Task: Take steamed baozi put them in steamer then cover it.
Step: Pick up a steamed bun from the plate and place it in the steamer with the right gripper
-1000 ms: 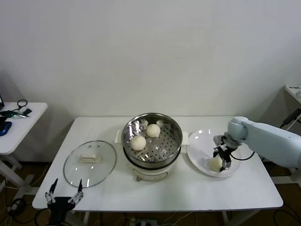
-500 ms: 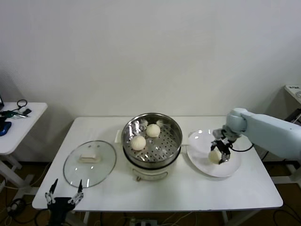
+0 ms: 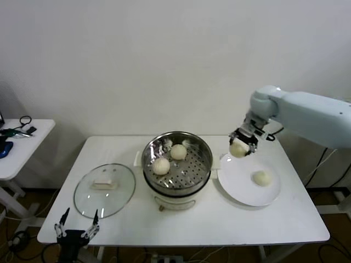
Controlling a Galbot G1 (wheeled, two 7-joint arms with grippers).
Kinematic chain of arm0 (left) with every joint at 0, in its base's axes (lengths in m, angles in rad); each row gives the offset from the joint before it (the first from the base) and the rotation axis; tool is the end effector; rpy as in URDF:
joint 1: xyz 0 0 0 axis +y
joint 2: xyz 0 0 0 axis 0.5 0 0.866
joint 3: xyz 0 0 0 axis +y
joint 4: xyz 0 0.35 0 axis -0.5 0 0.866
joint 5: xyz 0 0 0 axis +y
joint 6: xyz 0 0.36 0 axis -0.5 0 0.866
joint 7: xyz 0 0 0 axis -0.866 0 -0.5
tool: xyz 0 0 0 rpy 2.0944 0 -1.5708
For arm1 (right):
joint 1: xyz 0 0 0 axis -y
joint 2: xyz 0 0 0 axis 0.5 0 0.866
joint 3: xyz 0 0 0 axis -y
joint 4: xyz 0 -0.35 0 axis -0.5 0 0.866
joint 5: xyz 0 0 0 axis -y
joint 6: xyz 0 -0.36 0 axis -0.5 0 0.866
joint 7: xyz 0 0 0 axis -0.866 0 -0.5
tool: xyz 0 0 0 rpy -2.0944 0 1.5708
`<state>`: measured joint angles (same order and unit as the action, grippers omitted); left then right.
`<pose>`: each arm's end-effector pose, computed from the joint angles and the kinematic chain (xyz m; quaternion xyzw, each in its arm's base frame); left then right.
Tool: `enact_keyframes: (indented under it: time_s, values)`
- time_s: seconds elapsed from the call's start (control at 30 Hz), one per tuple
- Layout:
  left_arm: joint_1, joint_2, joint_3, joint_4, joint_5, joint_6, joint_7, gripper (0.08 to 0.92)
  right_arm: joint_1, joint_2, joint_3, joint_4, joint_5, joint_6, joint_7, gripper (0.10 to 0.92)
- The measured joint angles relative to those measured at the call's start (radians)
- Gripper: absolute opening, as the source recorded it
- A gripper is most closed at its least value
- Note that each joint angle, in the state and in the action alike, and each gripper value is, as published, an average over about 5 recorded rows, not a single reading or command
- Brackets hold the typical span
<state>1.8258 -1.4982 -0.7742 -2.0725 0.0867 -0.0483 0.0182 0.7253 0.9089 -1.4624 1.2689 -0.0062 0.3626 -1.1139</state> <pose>0.0978 0.0909 -0.3363 0.0604 -0.9808 -0.1467 0.1133 0.5704 -0.0328 -0.0249 0.6060 -0.2445 0.7374 0.1710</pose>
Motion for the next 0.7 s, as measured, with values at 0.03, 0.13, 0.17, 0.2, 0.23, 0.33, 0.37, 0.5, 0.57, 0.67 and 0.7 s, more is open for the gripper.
enact_keyframes:
  time_s: [0.03, 0.13, 0.17, 0.2, 0.23, 0.33, 0.37, 0.5, 0.57, 0.67, 0.7]
  values:
    - [0.002, 0.000, 0.000, -0.002, 0.001, 0.000, 0.000, 0.823, 0.014, 0.010, -0.001, 0.010, -0.005, 0.016, 0.000, 0.717]
    - [0.009, 0.003, 0.001, -0.009, 0.002, 0.002, -0.001, 0.823, 0.042, 0.042, 0.000, 0.041, -0.023, 0.055, -0.001, 0.716]
    - [0.012, 0.005, 0.001, -0.012, 0.001, 0.004, -0.002, 0.823, 0.049, 0.054, 0.001, 0.050, -0.029, 0.066, -0.002, 0.717]
    - [0.014, 0.007, 0.002, -0.015, 0.000, 0.004, -0.002, 0.823, 0.053, 0.066, 0.003, 0.060, -0.036, 0.075, -0.003, 0.718]
    - [0.016, 0.011, 0.002, -0.018, -0.002, 0.005, -0.002, 0.823, 0.056, 0.079, 0.006, 0.068, -0.042, 0.084, -0.004, 0.719]
    - [0.020, 0.021, 0.003, -0.029, -0.008, 0.005, -0.002, 0.823, 0.057, 0.120, 0.018, 0.086, -0.062, 0.101, -0.008, 0.719]
    - [0.021, 0.025, 0.004, -0.032, -0.009, 0.005, -0.001, 0.823, 0.055, 0.134, 0.022, 0.090, -0.068, 0.105, -0.009, 0.718]
    - [0.025, 0.035, 0.006, -0.042, -0.011, 0.004, -0.002, 0.823, 0.033, 0.197, 0.038, 0.099, -0.091, 0.117, -0.014, 0.720]
    - [0.028, 0.037, 0.006, -0.044, -0.011, 0.003, -0.002, 0.823, 0.017, 0.229, 0.042, 0.099, -0.101, 0.124, -0.016, 0.721]
    - [0.034, 0.038, 0.004, -0.044, -0.013, 0.000, -0.005, 0.823, -0.011, 0.276, 0.043, 0.097, -0.114, 0.135, -0.020, 0.721]
    - [0.036, 0.038, 0.003, -0.044, -0.014, 0.000, -0.006, 0.823, -0.020, 0.290, 0.043, 0.096, -0.119, 0.138, -0.022, 0.721]
